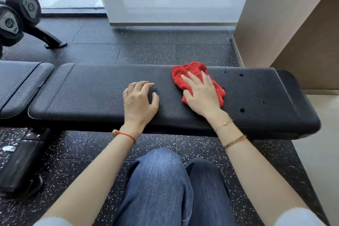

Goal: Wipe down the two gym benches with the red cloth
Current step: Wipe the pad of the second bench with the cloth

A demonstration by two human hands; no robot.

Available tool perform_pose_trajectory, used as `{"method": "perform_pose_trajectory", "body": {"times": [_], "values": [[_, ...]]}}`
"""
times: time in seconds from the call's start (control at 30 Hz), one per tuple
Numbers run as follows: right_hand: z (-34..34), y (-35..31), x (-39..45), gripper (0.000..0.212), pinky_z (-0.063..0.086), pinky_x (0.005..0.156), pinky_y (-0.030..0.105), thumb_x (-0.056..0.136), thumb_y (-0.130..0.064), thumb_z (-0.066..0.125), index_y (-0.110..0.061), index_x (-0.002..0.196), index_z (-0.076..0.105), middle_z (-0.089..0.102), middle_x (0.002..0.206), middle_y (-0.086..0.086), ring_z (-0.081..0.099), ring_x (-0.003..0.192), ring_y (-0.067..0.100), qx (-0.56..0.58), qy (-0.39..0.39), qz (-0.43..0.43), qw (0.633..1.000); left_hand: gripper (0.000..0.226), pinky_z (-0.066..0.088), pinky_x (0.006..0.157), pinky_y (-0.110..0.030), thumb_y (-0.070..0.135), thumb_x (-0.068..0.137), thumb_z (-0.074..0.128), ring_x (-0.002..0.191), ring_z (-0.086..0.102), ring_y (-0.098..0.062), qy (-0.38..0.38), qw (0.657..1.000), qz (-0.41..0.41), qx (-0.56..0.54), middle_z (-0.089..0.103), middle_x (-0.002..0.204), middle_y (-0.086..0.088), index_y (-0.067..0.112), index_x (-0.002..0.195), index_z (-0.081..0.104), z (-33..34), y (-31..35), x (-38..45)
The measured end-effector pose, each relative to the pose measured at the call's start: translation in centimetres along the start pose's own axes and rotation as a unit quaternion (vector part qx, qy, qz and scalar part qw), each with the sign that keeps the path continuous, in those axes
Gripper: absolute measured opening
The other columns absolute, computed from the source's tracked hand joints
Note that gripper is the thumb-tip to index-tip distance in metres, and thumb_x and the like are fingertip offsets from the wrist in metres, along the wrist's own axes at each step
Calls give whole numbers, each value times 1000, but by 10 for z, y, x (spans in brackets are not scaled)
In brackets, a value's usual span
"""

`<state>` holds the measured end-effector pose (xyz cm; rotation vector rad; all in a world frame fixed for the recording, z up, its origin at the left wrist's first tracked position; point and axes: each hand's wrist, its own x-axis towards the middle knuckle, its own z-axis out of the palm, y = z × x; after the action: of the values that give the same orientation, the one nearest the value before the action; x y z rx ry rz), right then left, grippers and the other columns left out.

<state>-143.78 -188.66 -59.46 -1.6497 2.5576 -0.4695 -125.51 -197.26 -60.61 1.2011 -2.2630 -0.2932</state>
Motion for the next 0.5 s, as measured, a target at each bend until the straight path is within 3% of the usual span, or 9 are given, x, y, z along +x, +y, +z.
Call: {"method": "perform_pose_trajectory", "body": {"times": [0.2,0.37,0.5], "values": [[-5,4,-69,56,9,123,41,90,-39,40,-37,146,39,34,155,-13,18,147,27,25,-15,-86,996,35,35,107,-43,24,90,57,126,50,-29,-19,999,-8,30,62,129,-5,15,122,66,22,21,2],[-13,38,-49,51,7,123,39,94,-35,47,-36,145,41,36,155,-11,21,146,27,13,12,-22,1000,37,35,107,-45,23,88,54,125,49,-30,-5,999,-3,46,61,129,-6,14,122,65,25,22,-1],[-10,27,1,52,3,122,41,96,-36,44,-34,147,37,30,158,-8,15,147,31,-1,12,37,999,37,35,108,-46,24,87,54,124,49,-31,-4,999,-9,53,62,128,-6,13,120,65,26,25,-2]]}}
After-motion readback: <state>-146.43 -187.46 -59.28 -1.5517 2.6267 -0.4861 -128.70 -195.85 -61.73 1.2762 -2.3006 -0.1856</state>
